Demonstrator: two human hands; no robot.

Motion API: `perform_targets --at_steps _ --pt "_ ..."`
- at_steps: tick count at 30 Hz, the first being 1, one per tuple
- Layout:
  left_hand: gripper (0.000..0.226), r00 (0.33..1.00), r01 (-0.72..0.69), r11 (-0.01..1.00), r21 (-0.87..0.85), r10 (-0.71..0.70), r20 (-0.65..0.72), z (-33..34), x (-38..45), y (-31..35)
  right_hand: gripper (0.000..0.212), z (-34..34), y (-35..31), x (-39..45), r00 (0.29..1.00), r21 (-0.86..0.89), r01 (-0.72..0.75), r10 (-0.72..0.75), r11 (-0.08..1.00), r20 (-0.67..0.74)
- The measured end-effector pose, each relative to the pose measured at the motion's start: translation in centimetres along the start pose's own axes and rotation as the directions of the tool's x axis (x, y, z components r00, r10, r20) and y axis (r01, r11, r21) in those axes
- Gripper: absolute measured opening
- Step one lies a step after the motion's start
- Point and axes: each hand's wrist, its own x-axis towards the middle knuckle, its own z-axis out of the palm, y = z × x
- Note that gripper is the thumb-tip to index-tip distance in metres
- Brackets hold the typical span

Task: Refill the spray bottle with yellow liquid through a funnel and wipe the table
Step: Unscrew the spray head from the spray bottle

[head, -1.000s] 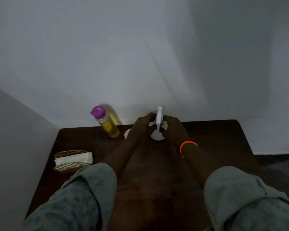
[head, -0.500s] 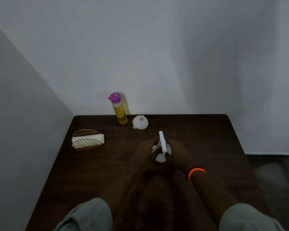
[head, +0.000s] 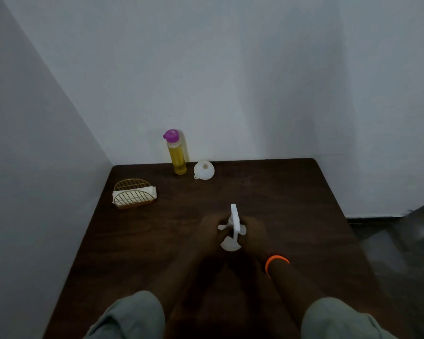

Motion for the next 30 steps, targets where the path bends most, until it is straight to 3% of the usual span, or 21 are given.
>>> perform_targets --at_steps 1,2,3,5,12,20,22,24,26,30 --pt "0.02 0.942 -0.056 0.947 -0.317 0.156 0.298 -2.9 -3.3 -0.1 0.027 0.0 0.0 0.0 0.999 0.043 0.0 0.002 0.999 -0.034" --pt "0.021 0.939 0.004 0.935 -0.355 0.119 0.323 -3.4 -2.0 2.0 0.024 0.0 -0.1 -0.2 0.999 0.05 -0.001 0.003 0.999 -0.047" --pt "0.021 0.978 -0.074 0.942 -0.326 0.132 0.16 -3.1 -1.7 1.9 0.023 0.1 -0.1 -0.4 0.999 0.045 0.003 0.0 0.999 -0.054" --pt "0.018 0.976 -0.16 0.922 -0.353 0.202 0.084 -3.5 -1.0 2.2 0.022 0.3 0.1 -0.3 0.998 0.067 0.0 0.004 0.998 -0.058" --pt "0.019 0.977 -0.152 0.924 -0.352 0.195 0.089 -3.0 -1.0 2.8 0.016 1.2 0.2 -0.2 0.992 0.135 -0.019 0.035 0.991 -0.118" --pt "0.009 0.99 -0.098 0.892 -0.441 0.044 -0.131 -2.4 -2.0 3.8 0.015 1.8 0.3 -0.1 0.983 0.148 -0.064 0.088 0.987 -0.161" --pt "0.017 0.992 -0.072 0.882 -0.466 0.016 -0.123 -2.6 -2.2 3.8 0.012 1.8 0.2 -0.2 0.983 0.161 -0.066 0.091 0.985 -0.157" --pt "0.033 0.991 -0.127 0.865 -0.486 0.091 -0.097 -2.8 -2.1 3.3 0.007 1.7 0.5 -0.3 0.988 0.152 -0.038 0.059 0.988 -0.141" --pt "0.026 0.982 -0.183 0.878 -0.443 0.183 -0.043 -3.3 -2.0 2.9 0.006 1.7 0.7 -0.5 0.989 0.164 -0.036 0.058 0.986 -0.135" --pt "0.018 0.986 -0.159 0.883 -0.442 0.164 -0.028 -3.2 -2.4 2.4 0.014 2.0 0.6 -0.5 0.987 0.19 -0.053 0.08 0.98 -0.137"
